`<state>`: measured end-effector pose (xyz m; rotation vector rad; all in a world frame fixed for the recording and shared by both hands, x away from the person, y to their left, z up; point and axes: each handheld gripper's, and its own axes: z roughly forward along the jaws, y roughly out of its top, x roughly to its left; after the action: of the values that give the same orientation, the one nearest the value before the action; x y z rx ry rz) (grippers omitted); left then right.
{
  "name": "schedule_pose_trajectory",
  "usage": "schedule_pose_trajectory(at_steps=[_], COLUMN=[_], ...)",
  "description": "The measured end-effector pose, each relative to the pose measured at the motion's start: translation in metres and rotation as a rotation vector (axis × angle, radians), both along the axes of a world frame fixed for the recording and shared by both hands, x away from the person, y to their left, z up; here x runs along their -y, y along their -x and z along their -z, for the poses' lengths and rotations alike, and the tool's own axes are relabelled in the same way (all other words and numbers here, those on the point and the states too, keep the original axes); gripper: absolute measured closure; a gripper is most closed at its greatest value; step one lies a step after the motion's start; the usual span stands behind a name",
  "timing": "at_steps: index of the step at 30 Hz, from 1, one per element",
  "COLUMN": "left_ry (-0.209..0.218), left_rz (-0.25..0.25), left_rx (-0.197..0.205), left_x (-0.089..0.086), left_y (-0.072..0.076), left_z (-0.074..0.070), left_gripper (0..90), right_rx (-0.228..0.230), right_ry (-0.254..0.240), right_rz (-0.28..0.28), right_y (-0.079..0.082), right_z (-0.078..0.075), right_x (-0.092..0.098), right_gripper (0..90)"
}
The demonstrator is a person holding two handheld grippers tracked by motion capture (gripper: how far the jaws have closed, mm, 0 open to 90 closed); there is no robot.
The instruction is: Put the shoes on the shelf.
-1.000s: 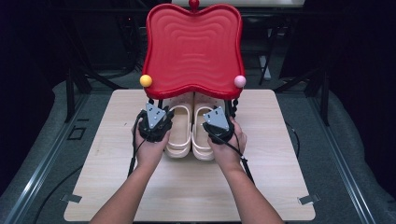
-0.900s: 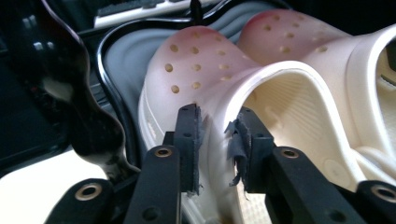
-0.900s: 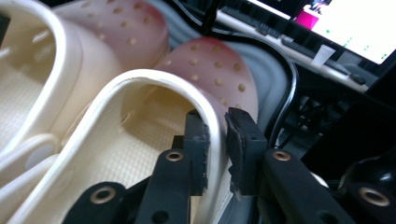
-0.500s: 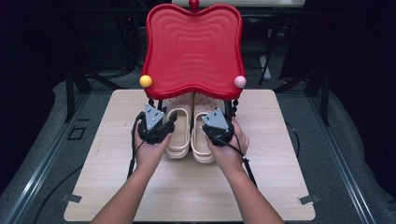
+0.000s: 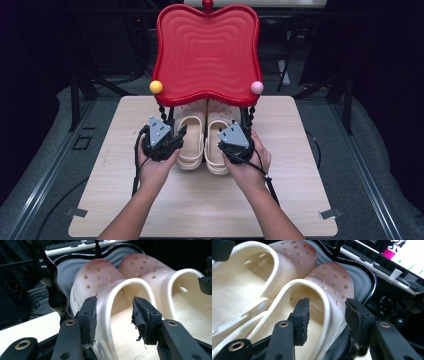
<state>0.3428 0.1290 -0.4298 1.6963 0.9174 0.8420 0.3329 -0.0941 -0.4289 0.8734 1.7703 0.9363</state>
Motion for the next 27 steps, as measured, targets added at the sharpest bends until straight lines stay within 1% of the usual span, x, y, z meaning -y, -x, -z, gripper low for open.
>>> schedule_pose_trajectory(at_steps=[2,5,7,8,9,11,13,14,15,17,19,20,21,22,23,24,26,27], left_ry=[0.007,0.012,0.014,0.01,0.01,0.018,0.034,0.03,0.037,0.031,0.043,0.046,0.054,0.055,0.066,0.066,0.051,0.053], left_rz=[0.009,0.026,0.038,0.043,0.046,0.055,0.063,0.066,0.069,0.079,0.079,0.085,0.09,0.096,0.101,0.106,0.113,0.117], left_rx=[-0.001,-0.007,0.002,-0.003,-0.005,-0.013,-0.017,-0.02,-0.018,-0.025,-0.042,-0.058,-0.061,-0.074,-0.08,-0.088,-0.101,-0.109], left_x=[-0.001,-0.004,-0.007,-0.009,-0.012,-0.016,-0.02,-0.023,-0.024,-0.029,-0.034,-0.037,-0.038,-0.04,-0.041,-0.041,-0.041,-0.04], left_y=[0.005,0.016,0.023,0.028,0.031,0.037,0.043,0.047,0.05,0.059,0.066,0.07,0.072,0.076,0.079,0.081,0.085,0.087], left_z=[-0.003,-0.005,-0.005,-0.005,-0.005,-0.004,-0.003,-0.002,-0.001,0.003,0.008,0.011,0.013,0.016,0.019,0.021,0.026,0.029], left_gripper=[54.9,55.5,56.1,56.5,57.9,58.2,60.5,60.5,61.7,63.0,64.9,65.9,67.6,68.7,71.1,73.0,76.6,77.9], right_rx=[0.007,0.007,0.014,0.008,-0.014,-0.029,-0.051,-0.056,-0.068,-0.088,-0.103,-0.105,-0.112,-0.121,-0.128,-0.149,-0.173,-0.184], right_ry=[0.002,-0.014,-0.046,-0.057,-0.064,-0.073,-0.092,-0.101,-0.127,-0.147,-0.151,-0.154,-0.168,-0.166,-0.171,-0.177,-0.178,-0.184], right_rz=[-0.012,-0.028,-0.047,-0.056,-0.068,-0.077,-0.091,-0.096,-0.106,-0.117,-0.128,-0.128,-0.137,-0.136,-0.135,-0.148,-0.153,-0.157], right_y=[0.007,0.017,0.026,0.029,0.033,0.04,0.047,0.05,0.055,0.062,0.071,0.074,0.077,0.08,0.084,0.086,0.09,0.092], right_z=[-0.003,-0.008,-0.011,-0.011,-0.011,-0.009,-0.007,-0.005,-0.003,0.001,0.005,0.007,0.011,0.013,0.017,0.021,0.029,0.033], right_x=[0.002,0.005,0.009,0.011,0.013,0.016,0.02,0.021,0.024,0.026,0.028,0.029,0.029,0.03,0.03,0.03,0.03,0.03], right_gripper=[54.1,54.1,55.6,56.9,58.4,61.3,63.3,64.3,64.9,67.9,70.6,72.1,73.6,74.9,77.7,78.4,81.2,82.0])
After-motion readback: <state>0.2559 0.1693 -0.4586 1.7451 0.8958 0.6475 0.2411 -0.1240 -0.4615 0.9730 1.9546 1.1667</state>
